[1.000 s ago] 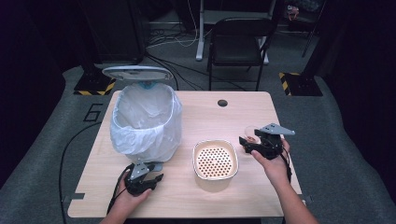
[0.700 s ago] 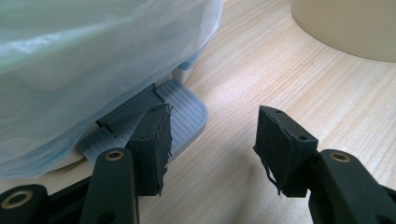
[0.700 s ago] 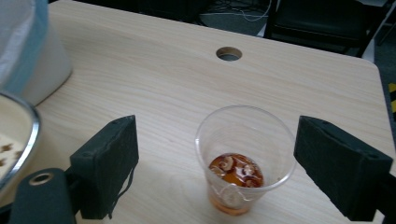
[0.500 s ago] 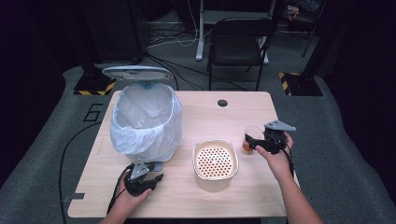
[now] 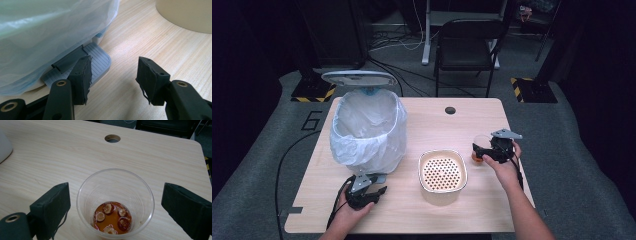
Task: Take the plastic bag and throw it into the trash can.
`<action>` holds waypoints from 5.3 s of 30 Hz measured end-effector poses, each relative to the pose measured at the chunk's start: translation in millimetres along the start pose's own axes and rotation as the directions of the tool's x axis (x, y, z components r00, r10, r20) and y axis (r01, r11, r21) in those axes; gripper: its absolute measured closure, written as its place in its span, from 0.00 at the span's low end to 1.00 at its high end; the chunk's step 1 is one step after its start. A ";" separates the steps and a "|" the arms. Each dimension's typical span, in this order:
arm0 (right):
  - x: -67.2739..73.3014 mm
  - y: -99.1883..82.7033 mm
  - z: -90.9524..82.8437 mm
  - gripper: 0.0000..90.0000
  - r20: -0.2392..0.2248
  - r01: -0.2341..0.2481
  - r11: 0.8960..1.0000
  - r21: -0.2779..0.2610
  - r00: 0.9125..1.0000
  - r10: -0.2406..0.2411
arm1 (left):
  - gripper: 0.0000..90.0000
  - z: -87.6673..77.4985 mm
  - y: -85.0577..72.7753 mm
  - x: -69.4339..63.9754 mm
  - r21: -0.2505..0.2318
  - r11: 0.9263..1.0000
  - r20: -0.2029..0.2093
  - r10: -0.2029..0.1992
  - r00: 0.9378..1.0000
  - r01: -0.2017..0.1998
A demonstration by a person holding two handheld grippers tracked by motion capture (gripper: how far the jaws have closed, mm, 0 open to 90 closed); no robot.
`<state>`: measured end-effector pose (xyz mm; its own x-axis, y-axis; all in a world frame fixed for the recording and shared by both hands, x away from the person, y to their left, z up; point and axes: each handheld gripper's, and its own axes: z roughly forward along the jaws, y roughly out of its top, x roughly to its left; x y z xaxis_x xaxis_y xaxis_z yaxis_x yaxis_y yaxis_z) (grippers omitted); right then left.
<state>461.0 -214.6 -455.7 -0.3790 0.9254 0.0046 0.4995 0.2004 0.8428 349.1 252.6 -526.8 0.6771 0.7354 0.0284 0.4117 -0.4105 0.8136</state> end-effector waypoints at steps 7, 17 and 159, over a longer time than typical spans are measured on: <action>-0.8 -6.2 6.3 0.13 0.008 0.000 1.000 0.006 1.000 0.000 | 0.51 0.0 0.0 0.0 0.000 1.000 0.000 0.000 1.000 0.000; -1.4 -16.2 15.9 0.16 0.006 -0.010 1.000 0.028 1.000 0.010 | 0.51 0.4 -0.1 -0.5 -0.005 1.000 -0.005 0.001 1.000 -0.001; 113.3 79.6 -67.9 0.55 -0.176 0.805 0.418 -0.420 0.380 -0.908 | 0.51 0.3 -0.2 0.1 -0.006 1.000 0.000 -0.009 1.000 0.009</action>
<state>404.9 -115.7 -351.6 -0.7344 0.1135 -0.6691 -0.4235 0.6937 0.5826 349.2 252.6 -527.2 0.6735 0.7389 0.0210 0.4144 -0.4009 0.8170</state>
